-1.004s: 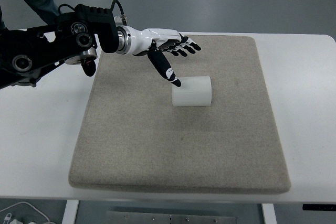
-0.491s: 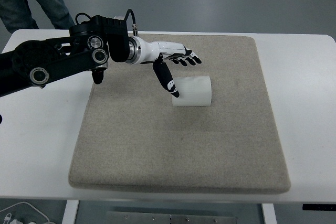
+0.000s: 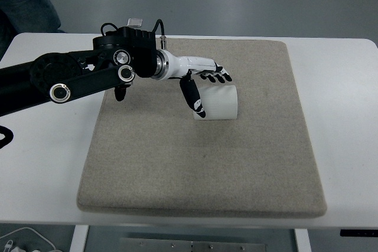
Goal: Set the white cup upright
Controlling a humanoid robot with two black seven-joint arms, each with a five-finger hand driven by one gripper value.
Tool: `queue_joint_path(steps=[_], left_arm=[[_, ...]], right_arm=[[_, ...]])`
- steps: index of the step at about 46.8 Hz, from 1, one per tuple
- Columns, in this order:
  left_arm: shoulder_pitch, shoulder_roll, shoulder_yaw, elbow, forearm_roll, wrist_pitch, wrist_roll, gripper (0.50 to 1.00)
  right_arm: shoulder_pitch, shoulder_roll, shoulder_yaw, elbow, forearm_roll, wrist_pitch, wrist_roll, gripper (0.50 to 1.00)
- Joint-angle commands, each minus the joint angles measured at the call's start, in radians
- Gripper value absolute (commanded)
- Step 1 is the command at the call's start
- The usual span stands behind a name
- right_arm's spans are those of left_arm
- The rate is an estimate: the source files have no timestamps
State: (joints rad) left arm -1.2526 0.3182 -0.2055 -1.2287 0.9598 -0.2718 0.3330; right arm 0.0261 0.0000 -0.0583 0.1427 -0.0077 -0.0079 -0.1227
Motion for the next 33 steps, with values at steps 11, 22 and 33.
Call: queue_joint_path(steps=[11, 22, 33], left_arm=[[0.007, -0.039, 0.001, 0.048, 0.031, -0.001, 0.000, 0.975], [0.010, -0.076, 0.002, 0.078, 0.045, -0.001, -0.002, 0.975], [0.010, -0.116, 0.002, 0.121, 0.050, -0.001, -0.005, 0.975]], right_arm=[[0.000, 0.000, 0.000, 0.000, 0.000, 0.000, 0.000, 0.930], [0.000, 0.000, 0.000, 0.000, 0.000, 0.000, 0.000, 0.930], [0.000, 0.000, 0.000, 0.000, 0.000, -0.001, 0.000, 0.930]])
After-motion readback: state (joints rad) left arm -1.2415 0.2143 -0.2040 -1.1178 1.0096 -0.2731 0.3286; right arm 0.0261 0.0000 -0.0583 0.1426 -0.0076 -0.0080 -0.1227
